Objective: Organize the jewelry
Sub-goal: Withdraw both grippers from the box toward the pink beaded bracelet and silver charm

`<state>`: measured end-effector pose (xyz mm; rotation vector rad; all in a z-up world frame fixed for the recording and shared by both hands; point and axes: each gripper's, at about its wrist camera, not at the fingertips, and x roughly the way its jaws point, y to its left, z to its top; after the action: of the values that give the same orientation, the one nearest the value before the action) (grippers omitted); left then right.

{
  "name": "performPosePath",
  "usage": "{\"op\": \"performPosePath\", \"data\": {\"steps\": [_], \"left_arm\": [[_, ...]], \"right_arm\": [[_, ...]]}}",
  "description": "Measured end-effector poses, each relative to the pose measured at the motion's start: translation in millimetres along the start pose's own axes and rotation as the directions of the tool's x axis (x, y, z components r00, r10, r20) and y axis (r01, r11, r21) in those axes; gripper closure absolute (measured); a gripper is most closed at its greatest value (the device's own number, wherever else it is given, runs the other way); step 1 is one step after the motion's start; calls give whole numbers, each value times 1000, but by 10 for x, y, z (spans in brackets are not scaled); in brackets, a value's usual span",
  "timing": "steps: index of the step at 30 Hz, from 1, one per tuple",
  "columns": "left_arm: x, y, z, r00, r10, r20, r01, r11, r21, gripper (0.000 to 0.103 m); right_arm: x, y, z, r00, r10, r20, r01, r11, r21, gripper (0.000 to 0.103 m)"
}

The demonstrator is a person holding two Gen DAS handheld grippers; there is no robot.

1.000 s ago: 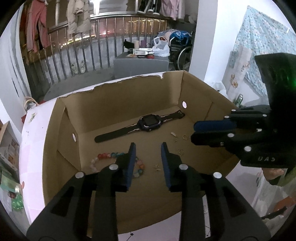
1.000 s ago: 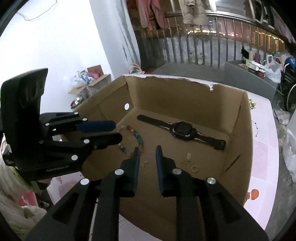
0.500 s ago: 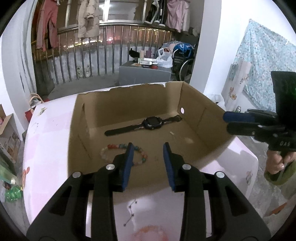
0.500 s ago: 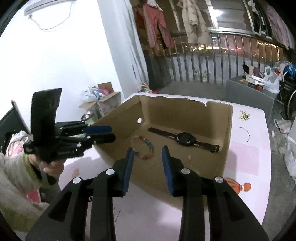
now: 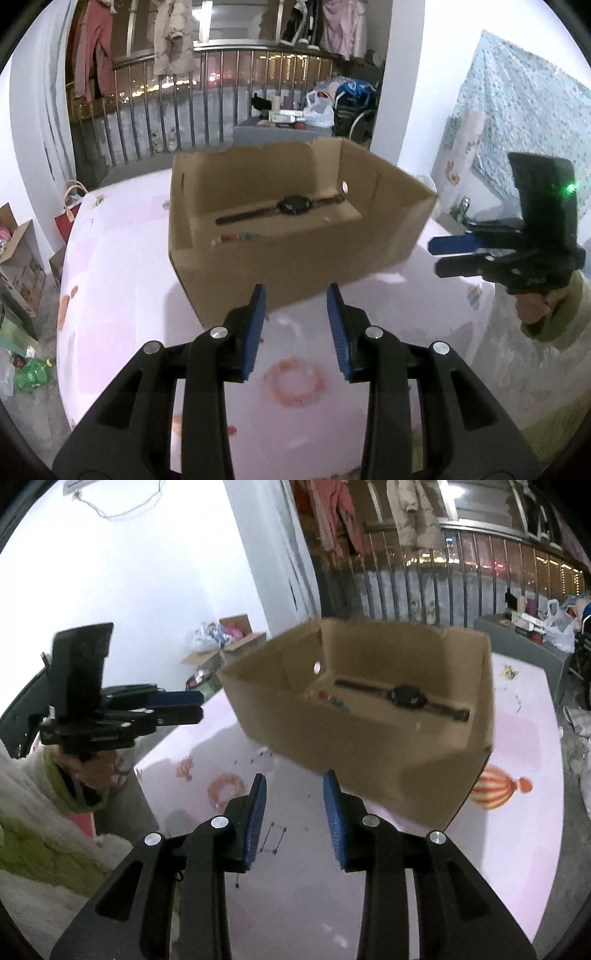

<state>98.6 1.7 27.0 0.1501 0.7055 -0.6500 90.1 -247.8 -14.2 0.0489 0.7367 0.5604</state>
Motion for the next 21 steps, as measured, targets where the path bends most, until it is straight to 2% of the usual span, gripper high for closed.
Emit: {"op": "performPosePath", "data": {"steps": [2,5,11,18,21], "left_arm": [[34,-17,-96,1000,-11,-29,11,1000,-9,71],[158,-75,-269,997,-23,-79,23,1000,-1,71],[480,-164,-498,987,12,-159,-5,999,41,71],[631,-268,-641,979,60,-193,-40,994,104,71],[639,-273,-653,981,66,-184,-46,993,110,71]], "right_arm": [[81,23,-56,1000,-2,-25,2,1000,-5,70],[208,55,-131,998,-13,-59,12,1000,-25,62],[390,124,-214,994,-44,-102,34,995,-98,62],[460,97,-193,991,-51,-121,36,991,-125,62],[478,100,-176,991,-51,-126,34,991,-133,62]]}}
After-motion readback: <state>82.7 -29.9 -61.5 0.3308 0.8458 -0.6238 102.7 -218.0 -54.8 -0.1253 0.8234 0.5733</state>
